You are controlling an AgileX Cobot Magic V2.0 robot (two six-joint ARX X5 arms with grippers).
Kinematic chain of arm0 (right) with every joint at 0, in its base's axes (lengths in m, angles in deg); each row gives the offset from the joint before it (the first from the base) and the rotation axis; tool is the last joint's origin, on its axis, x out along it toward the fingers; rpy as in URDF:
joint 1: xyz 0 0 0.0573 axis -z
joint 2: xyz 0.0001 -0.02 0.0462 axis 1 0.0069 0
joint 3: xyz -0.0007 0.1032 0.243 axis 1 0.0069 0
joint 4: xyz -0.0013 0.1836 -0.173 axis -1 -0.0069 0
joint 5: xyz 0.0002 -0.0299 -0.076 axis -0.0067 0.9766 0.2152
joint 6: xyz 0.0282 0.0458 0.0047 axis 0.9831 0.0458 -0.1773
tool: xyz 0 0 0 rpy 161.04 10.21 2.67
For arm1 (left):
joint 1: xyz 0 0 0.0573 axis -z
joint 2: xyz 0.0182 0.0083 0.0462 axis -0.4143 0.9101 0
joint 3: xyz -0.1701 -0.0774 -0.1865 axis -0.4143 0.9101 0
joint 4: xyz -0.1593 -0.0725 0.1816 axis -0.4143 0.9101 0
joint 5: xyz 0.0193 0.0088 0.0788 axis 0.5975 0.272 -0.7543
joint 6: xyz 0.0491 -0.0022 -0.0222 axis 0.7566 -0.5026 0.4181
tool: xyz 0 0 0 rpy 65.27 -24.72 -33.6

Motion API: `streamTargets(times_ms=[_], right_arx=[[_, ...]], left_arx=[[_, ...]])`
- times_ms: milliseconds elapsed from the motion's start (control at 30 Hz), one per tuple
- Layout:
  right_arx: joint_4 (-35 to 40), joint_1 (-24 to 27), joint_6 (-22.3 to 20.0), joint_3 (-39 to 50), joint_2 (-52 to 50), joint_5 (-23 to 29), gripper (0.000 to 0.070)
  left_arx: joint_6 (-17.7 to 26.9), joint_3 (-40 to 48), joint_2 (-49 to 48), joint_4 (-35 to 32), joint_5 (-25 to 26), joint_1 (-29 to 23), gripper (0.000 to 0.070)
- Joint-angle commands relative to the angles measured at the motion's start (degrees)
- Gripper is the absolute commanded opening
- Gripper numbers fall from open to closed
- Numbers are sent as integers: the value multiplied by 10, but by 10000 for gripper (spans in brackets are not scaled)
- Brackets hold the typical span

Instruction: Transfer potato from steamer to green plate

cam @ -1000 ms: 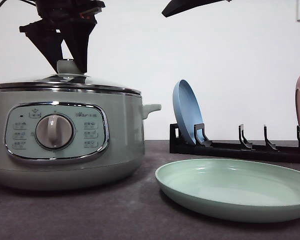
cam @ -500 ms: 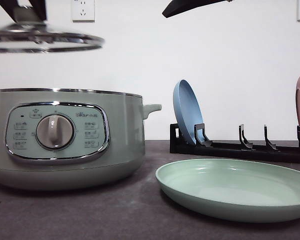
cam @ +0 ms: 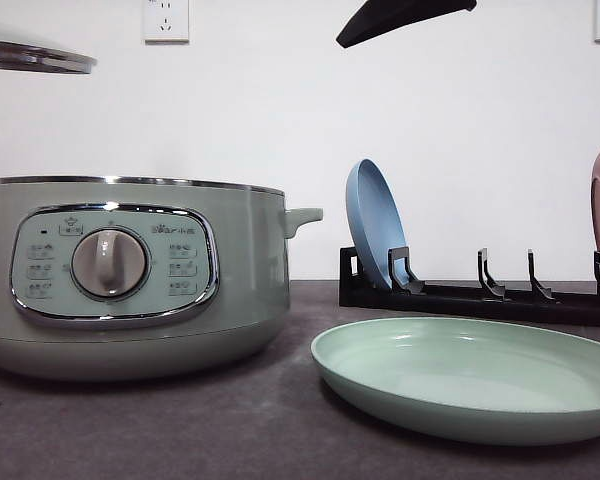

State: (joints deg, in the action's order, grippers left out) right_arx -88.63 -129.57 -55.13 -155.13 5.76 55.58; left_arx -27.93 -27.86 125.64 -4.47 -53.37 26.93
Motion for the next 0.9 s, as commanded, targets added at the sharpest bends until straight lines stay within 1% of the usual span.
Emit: streamTargets(times_ms=[0,100,200,300,433,600,733,800,867], right_arx=[[12,-4,8,-17,12,1,434],[9,-4,11,-48,38,3,440],[-4,-5,9,-102,84,2,446],[-24,-10,1,-177,151,2,471],[-47,-15,-11,-275,241,3,473],[-64,-24,-12,-381,346,13,473],[-66,-36,-13,-433,411,32,473],[-65,-43,-13,-446,436,37,473],[-60,-50,-14,-451,458,55,474]], left_arx=[[-1,-16,0,-20,1,-3,0],[-1,-16,0,-21,1,-9,0],[-1,-16,0,-20,1,-14,0],[-1,-16,0,-20,1,-14,0],[-1,-16,0,-20,1,-14,0],[-1,-16,0,-21,1,-14,0],[-1,-16,0,-21,1,-14,0],[-1,-16,0,-21,1,-14,0],[-2,-16,0,-21,1,-14,0]])
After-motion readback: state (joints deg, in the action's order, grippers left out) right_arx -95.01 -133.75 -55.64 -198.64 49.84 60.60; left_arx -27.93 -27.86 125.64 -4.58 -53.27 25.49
